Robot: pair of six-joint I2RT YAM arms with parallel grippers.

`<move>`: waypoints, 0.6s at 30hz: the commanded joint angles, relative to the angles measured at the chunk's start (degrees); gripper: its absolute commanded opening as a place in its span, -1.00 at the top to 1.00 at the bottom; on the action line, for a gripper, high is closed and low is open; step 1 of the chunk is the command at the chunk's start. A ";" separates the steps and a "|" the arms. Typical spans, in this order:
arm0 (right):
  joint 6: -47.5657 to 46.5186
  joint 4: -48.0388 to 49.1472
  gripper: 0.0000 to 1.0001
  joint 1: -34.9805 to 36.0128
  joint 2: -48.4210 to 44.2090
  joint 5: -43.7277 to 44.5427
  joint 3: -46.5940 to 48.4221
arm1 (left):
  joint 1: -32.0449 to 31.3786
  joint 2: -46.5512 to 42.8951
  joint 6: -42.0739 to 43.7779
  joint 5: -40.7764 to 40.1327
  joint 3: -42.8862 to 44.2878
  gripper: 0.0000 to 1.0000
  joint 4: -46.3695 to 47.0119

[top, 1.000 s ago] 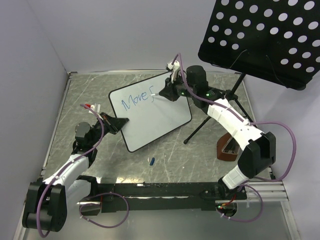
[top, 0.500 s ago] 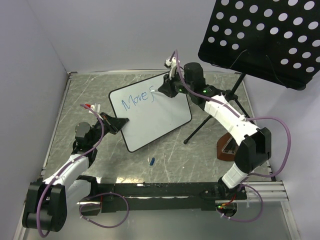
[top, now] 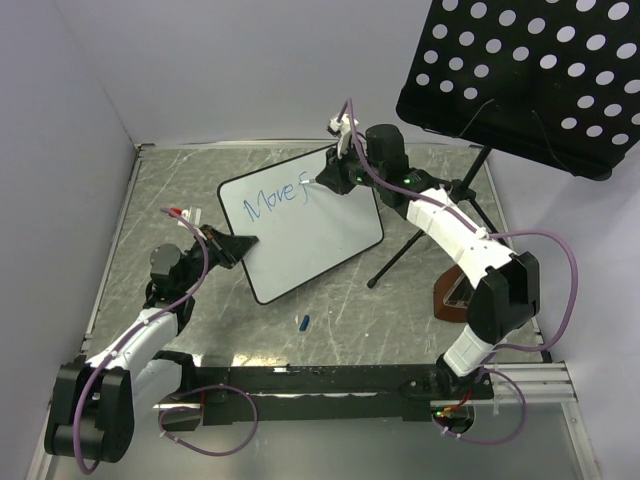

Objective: Write a sentence on the whiteboard

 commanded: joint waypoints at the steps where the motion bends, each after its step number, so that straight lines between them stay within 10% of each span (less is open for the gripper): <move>1: 0.49 0.49 1.00 -0.50 1.45 1.96 3.70 | -0.43 0.42 6.88 2.37 0.50 0.98 -0.71; 18: 0.57 -1.36 1.00 -1.90 2.60 4.87 5.54 | -0.43 0.42 6.88 2.45 0.41 0.98 -0.63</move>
